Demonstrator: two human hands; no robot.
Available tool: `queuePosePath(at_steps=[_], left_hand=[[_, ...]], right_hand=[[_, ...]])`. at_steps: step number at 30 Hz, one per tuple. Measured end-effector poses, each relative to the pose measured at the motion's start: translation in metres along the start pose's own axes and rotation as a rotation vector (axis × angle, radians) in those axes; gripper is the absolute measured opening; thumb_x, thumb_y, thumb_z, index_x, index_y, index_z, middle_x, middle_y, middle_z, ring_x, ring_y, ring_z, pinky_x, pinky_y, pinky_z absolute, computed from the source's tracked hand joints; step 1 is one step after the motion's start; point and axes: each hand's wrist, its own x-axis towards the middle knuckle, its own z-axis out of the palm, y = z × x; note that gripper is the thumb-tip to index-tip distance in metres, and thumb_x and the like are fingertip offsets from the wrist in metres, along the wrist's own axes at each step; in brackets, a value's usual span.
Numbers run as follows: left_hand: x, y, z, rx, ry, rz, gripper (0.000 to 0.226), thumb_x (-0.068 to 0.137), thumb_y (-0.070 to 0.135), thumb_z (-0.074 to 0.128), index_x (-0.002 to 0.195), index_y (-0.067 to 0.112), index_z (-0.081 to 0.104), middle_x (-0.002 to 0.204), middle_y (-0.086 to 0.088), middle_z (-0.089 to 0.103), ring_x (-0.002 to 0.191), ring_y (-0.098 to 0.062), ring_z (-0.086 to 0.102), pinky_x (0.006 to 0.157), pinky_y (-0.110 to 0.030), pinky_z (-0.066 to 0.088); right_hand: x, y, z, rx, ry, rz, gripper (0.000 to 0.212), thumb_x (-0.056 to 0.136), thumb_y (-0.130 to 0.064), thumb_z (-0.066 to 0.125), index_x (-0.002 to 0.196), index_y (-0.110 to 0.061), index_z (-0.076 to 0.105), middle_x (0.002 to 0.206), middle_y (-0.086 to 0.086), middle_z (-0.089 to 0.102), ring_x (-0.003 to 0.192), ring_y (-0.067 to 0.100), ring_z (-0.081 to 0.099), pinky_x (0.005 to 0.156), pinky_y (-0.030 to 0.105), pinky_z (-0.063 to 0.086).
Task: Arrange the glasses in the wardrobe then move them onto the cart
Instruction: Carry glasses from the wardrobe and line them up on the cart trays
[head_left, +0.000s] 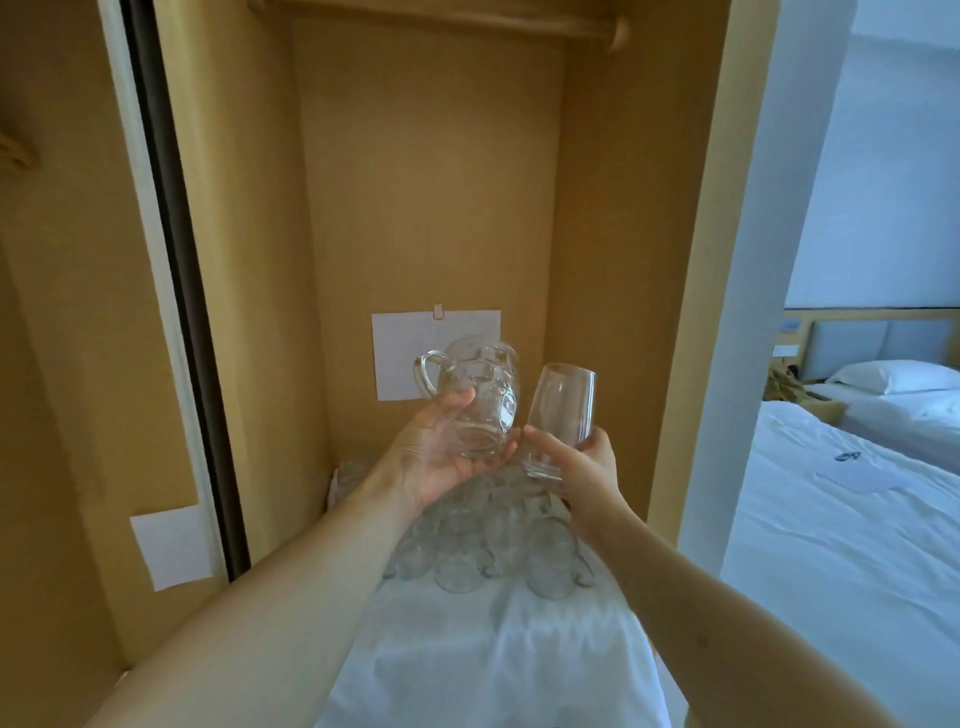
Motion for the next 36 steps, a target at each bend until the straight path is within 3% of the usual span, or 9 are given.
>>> queuePosePath(at_steps=[5,8,14,18,22,27,30,32,36], left_hand=[[0.008,-0.006,-0.006,-0.048,-0.066,-0.121,0.069,0.065,0.018,0.093,0.126,0.003,0.065,0.124,-0.024,0.065,0.107,-0.044,0.063,0.083,-0.052,0.057],[0.012,-0.012,-0.009,-0.029,-0.148,-0.191,0.076,0.055,0.019,0.097,0.123,0.002,0.068,0.122,-0.021,0.065,0.103,-0.040,0.064,0.085,-0.050,0.059],[0.018,-0.037,-0.010,-0.023,-0.244,-0.316,0.103,0.049,0.021,0.100,0.138,-0.002,0.053,0.119,-0.026,0.065,0.102,-0.041,0.065,0.086,-0.051,0.058],[0.022,-0.067,0.001,0.051,-0.349,-0.352,0.088,0.074,0.053,0.084,0.140,0.003,0.054,0.134,-0.024,0.060,0.106,-0.035,0.070,0.087,-0.046,0.060],[0.021,-0.105,0.031,-0.151,-0.482,-0.529,0.112,0.052,0.089,0.070,0.128,0.006,0.068,0.135,-0.025,0.061,0.114,-0.042,0.064,0.097,-0.054,0.052],[0.015,-0.151,0.076,-0.251,-0.604,-0.702,0.124,0.040,0.087,0.079,0.133,0.007,0.064,0.142,-0.023,0.056,0.117,-0.043,0.062,0.101,-0.055,0.047],[0.010,-0.179,0.106,-0.285,-0.663,-0.817,0.115,0.058,0.091,0.066,0.134,0.005,0.064,0.142,-0.026,0.056,0.116,-0.044,0.062,0.102,-0.056,0.045],[0.004,-0.199,0.128,-0.301,-0.671,-0.875,0.094,0.074,0.078,0.069,0.130,0.001,0.066,0.137,-0.029,0.058,0.115,-0.047,0.062,0.101,-0.058,0.046],[-0.015,-0.231,0.172,-0.212,-0.743,-0.888,0.064,0.082,0.048,0.078,0.123,0.000,0.070,0.132,-0.027,0.063,0.112,-0.046,0.065,0.096,-0.056,0.050]], right_hand=[[-0.012,0.006,-0.007,-0.008,0.129,-0.023,0.080,0.051,-0.041,0.099,0.116,-0.023,0.054,0.110,0.006,0.071,0.088,0.019,0.076,0.073,0.039,0.064],[-0.024,0.010,-0.011,-0.009,0.215,-0.043,0.080,0.050,-0.042,0.098,0.116,-0.026,0.055,0.107,0.002,0.071,0.084,0.013,0.076,0.066,0.030,0.062],[-0.062,0.016,-0.031,0.018,0.406,-0.067,0.066,0.066,-0.021,0.095,0.119,-0.017,0.056,0.101,0.010,0.070,0.081,0.023,0.076,0.064,0.038,0.063],[-0.097,0.014,-0.057,-0.023,0.501,-0.064,0.075,0.070,-0.021,0.092,0.129,-0.015,0.046,0.107,0.016,0.066,0.083,0.028,0.075,0.065,0.038,0.063],[-0.135,0.012,-0.088,-0.058,0.635,-0.087,0.076,0.071,-0.024,0.091,0.132,-0.016,0.046,0.109,0.016,0.065,0.076,0.021,0.076,0.060,0.030,0.059],[-0.185,0.001,-0.134,-0.079,0.805,-0.083,0.081,0.068,-0.028,0.093,0.134,-0.017,0.046,0.109,0.013,0.068,0.085,0.024,0.076,0.070,0.037,0.063],[-0.213,-0.011,-0.161,-0.085,0.892,-0.099,0.083,0.067,-0.030,0.094,0.133,-0.019,0.045,0.113,0.012,0.065,0.094,0.027,0.073,0.064,0.032,0.062],[-0.231,-0.019,-0.179,-0.084,0.936,-0.114,0.086,0.065,-0.030,0.094,0.134,-0.019,0.045,0.114,0.011,0.065,0.098,0.027,0.072,0.064,0.031,0.061],[-0.264,-0.034,-0.219,-0.104,1.033,-0.134,0.092,0.062,-0.033,0.095,0.137,-0.018,0.044,0.115,0.010,0.065,0.100,0.028,0.071,0.066,0.035,0.062]])
